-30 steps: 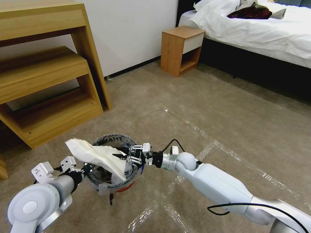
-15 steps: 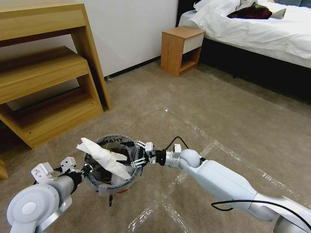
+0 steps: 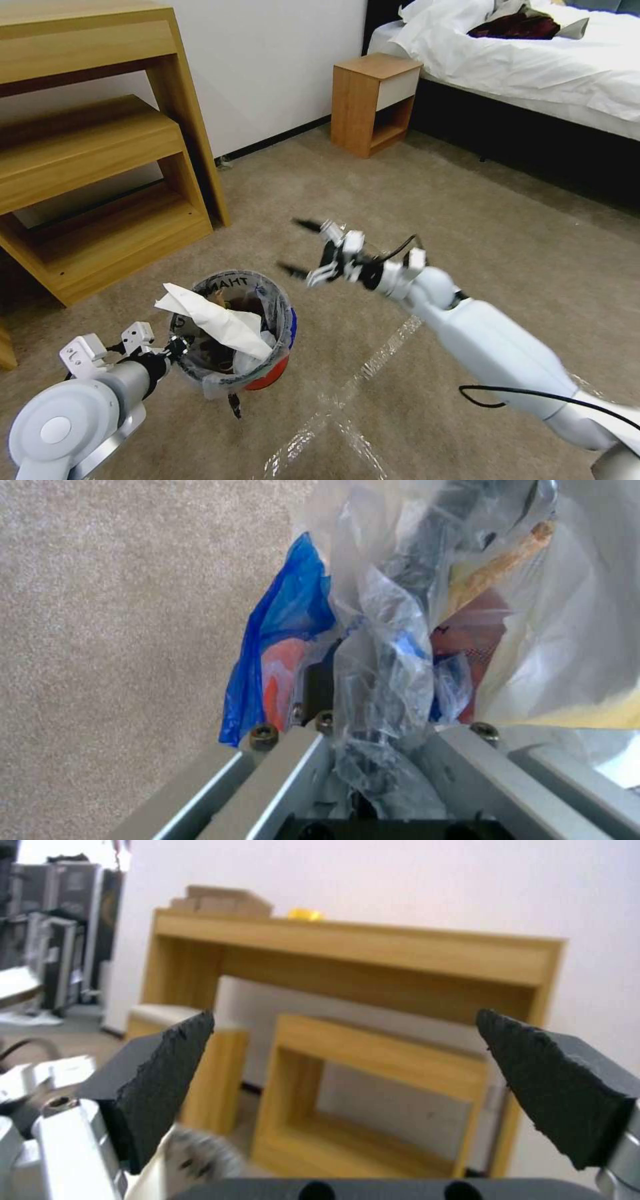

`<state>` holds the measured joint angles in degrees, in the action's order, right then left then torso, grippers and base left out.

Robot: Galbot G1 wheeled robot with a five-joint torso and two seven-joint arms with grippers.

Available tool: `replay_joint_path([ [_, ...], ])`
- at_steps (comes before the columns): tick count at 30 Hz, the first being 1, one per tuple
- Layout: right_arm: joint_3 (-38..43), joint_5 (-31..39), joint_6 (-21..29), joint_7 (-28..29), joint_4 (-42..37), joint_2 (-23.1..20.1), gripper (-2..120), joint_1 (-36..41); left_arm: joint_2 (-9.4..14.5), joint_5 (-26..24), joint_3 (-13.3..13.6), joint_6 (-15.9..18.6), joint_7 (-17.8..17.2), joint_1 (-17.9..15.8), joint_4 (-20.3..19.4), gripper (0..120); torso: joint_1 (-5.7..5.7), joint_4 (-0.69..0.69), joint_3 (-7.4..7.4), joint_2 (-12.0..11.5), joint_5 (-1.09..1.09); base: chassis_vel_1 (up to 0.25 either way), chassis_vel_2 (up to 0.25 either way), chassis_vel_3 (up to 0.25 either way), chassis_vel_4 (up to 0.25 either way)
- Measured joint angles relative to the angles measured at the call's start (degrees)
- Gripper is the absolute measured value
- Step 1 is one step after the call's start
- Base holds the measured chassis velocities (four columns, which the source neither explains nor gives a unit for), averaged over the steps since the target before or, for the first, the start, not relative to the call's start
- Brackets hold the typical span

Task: Pick up the trash bin and place the garbage on the floor into it.

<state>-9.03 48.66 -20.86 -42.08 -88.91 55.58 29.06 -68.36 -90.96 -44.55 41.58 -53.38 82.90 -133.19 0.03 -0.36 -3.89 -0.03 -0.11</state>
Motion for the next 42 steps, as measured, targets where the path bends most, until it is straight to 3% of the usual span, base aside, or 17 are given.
replay_joint_path([
  [14, 18.0, 3.6, 1.2, 5.7, -6.1, -3.1, 100, 4.5, 0.5, 0.1, -0.4, 0.2, -0.2, 0.8, -0.7, 0, 0.00, 0.01, 0.00, 0.0, -0.02, 0.000, 0.000, 0.000, 0.000],
  [20, 31.7, -4.3, 1.7, 19.0, -9.8, -2.0, 100, 18.5, 1.7, -0.9, -1.2, 0.3, -0.7, 1.1, -1.1, 0, 0.00, 0.00, 0.01, 0.0, -0.01, 0.000, 0.000, 0.000, 0.000],
  [22, 37.3, -10.8, 0.8, 24.3, -10.9, 0.6, 100, 25.9, 2.3, -1.4, -1.5, 0.4, -0.8, 1.0, -1.2, 0, 0.00, -0.02, 0.00, 0.0, 0.02, 0.000, 0.000, 0.000, 0.000],
  [23, 37.3, -10.8, 0.8, 24.3, -10.9, 0.6, 100, 25.9, 2.3, -1.4, -1.5, 0.4, -0.8, 1.0, -1.2, 0, 0.00, -0.02, 0.00, 0.0, 0.02, 0.000, 0.000, 0.000, 0.000],
  [26, 44.5, -19.9, -0.1, 30.9, -12.7, 7.4, 100, 33.4, 2.8, -1.9, -1.8, 0.5, -1.0, 1.1, -1.3, 0, 0.00, -0.04, 0.01, 0.0, -0.07, 0.000, 0.000, 0.000, 0.000],
  [27, 44.5, -19.9, -0.1, 30.9, -12.7, 7.4, 100, 33.4, 2.8, -1.9, -1.8, 0.5, -1.0, 1.1, -1.3, 0, 0.00, -0.04, 0.01, 0.0, -0.07, 0.000, 0.000, 0.000, 0.000],
  [29, 48.2, -23.5, -1.3, 33.3, -14.1, 14.0, 100, 36.6, 3.1, -2.2, -1.9, 0.5, -1.2, 1.2, -1.3, 0, 0.00, 0.01, 0.01, 0.0, 0.05, 0.000, 0.000, 0.000, 0.000],
  [30, 50.5, -25.6, -2.2, 34.6, -15.3, 17.7, 100, 38.9, 3.6, -2.7, -2.0, 0.5, -1.5, 1.0, -1.3, 0, 0.00, 0.01, 0.01, 0.0, -0.07, 0.000, 0.000, 0.000, 0.000],
  [32, 51.3, -26.6, -2.8, 34.8, -15.6, 18.9, 100, 39.6, 3.8, -3.0, -2.1, 0.5, -1.7, 0.9, -1.3, 0, -0.01, 0.01, 0.01, 0.0, -0.07, 0.000, 0.000, 0.000, 0.000],
  [35, 55.6, -33.6, -6.8, 34.4, -16.1, 23.9, 100, 42.7, 4.2, -4.3, -2.4, 0.5, -2.5, 0.5, -1.3, 0, -0.01, 0.00, 0.01, 0.0, -0.03, 0.000, 0.000, 0.000, 0.000],
  [40, 57.5, -36.5, -10.0, 32.7, -16.0, 27.2, 100, 45.7, 4.0, -4.5, -2.4, 0.6, -2.7, 0.4, -1.3, 0, 0.00, 0.00, 0.01, 0.0, -0.03, 0.000, 0.000, 0.000, 0.000],
  [42, 58.5, -39.4, -14.2, 31.2, -14.4, 29.2, 100, 47.0, 3.8, -4.5, -2.3, 0.6, -2.7, 0.4, -1.3, 0, 0.00, 0.00, 0.01, 0.0, -0.02, 0.000, 0.000, 0.000, 0.000],
])
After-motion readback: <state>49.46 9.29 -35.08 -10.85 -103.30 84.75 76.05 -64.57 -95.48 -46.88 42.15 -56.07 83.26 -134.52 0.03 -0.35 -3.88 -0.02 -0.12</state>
